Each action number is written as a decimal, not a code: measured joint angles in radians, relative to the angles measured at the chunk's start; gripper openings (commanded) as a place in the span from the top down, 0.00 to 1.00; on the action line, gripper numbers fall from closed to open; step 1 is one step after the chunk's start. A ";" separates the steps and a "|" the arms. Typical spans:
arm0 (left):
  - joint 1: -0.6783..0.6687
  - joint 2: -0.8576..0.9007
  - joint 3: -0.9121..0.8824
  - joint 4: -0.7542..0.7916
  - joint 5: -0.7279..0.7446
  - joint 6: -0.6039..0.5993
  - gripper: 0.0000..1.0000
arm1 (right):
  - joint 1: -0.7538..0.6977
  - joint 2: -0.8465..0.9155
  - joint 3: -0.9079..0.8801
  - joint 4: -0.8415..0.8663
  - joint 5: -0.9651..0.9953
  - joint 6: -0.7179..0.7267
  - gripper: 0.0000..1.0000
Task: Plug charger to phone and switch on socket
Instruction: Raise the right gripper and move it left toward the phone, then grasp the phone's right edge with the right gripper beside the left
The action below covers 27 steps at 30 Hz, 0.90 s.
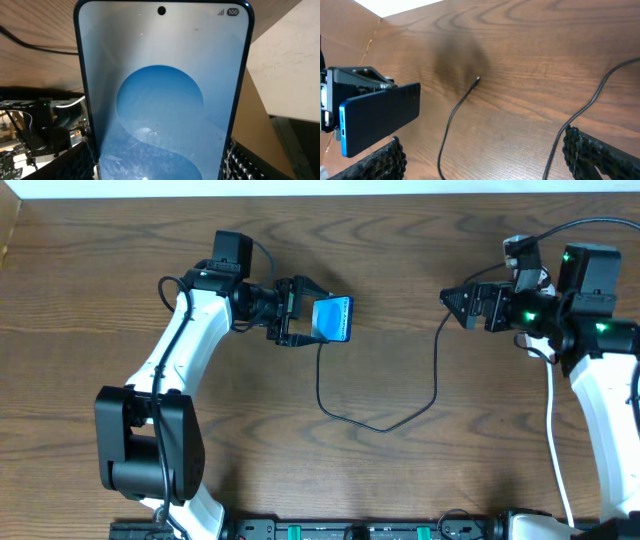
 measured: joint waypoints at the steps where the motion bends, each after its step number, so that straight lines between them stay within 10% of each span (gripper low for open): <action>1: 0.000 0.000 0.000 0.000 0.000 0.000 0.28 | 0.000 0.003 0.000 0.000 -0.003 0.000 0.01; 27: 0.000 0.000 0.000 0.000 -0.268 0.000 0.28 | 0.172 0.119 0.003 0.199 -0.023 0.261 0.08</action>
